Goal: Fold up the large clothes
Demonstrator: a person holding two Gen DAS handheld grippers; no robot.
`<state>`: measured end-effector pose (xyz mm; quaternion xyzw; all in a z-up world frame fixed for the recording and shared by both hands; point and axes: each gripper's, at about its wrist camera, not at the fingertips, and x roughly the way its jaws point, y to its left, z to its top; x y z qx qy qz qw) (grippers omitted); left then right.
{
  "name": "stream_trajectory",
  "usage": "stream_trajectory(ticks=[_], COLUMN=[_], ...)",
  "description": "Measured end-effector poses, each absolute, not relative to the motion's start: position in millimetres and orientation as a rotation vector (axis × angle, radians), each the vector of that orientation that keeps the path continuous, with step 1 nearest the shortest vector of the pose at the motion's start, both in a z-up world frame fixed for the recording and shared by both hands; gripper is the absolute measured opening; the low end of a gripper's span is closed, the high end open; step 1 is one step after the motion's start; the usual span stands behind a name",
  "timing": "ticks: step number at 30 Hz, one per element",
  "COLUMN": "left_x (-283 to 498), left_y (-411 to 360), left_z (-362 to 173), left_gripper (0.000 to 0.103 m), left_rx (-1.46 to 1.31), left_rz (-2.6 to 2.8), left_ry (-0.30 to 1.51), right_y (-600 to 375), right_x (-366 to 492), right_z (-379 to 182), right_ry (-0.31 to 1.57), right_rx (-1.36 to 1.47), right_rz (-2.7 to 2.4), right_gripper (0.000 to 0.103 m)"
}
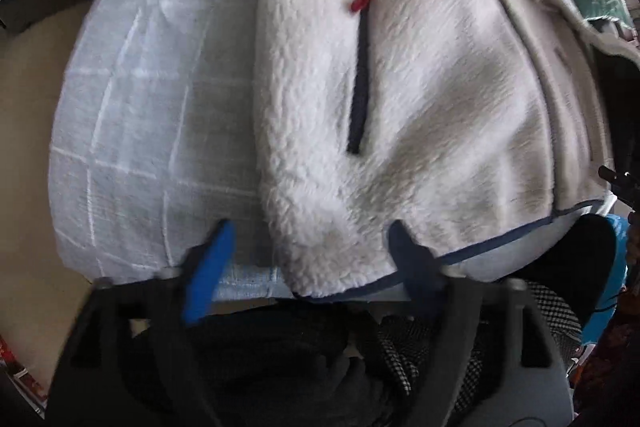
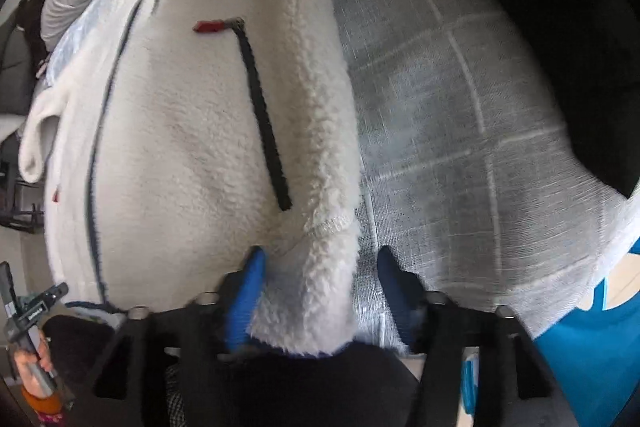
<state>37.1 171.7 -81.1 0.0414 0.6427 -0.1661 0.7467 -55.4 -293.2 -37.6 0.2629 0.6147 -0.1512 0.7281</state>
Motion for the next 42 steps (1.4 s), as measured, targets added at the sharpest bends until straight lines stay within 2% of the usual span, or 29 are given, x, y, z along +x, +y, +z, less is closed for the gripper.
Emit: stream_trajectory(ticks=[4,7,9,11,17,24,31,36,37,38,39,40,42], left_x=[42,52,57,66,94,124,161,188,194,201,207,216,227], left_y=[183,178,163,141,82,5,-80,-137,-148,-161,-173,-190,-215], left_z=[-50,-36,-30,-26,-13,-6,-7,-24,-26,-28,-30,-31,-32], left_gripper=[0.082,0.083,0.083,0.083,0.083,0.083,0.083,0.083,0.083,0.083,0.082,0.079,0.074], left_rx=[0.061,0.034,0.034,0.033,0.054,0.082,0.093,0.071,0.071,0.076,0.082,0.087,0.084], left_rz=[-0.322,-0.342,-0.364,-0.387,-0.451,-0.564,-0.675,-0.731,-0.740,-0.748,-0.751,-0.754,-0.766], left_ry=[1.321,1.267,1.251,1.246,1.227,1.222,1.173,1.172,1.159,1.141,1.129,1.107,1.087], right_y=[-298,-298,-305,-318,-365,-451,-503,-525,-526,-528,-529,-531,-536], right_x=[-54,-46,-45,-42,-17,-24,-9,23,30,37,45,54,64], right_z=[19,60,89,120,175,173,144,117,115,113,111,110,123], right_ry=[1.201,1.077,0.997,0.919,0.835,0.879,0.941,0.916,0.915,0.914,0.927,0.960,0.960], right_rx=[0.503,0.461,0.436,0.413,0.417,0.573,0.787,0.928,0.916,0.898,0.877,0.865,0.800], right_rz=[-0.360,-0.363,-0.375,-0.407,-0.532,-0.634,-0.546,-0.442,-0.445,-0.444,-0.446,-0.431,-0.468], right_gripper=[0.070,0.071,0.071,0.076,0.081,0.082,0.082,0.082,0.073,0.039,0.017,0.009,0.008])
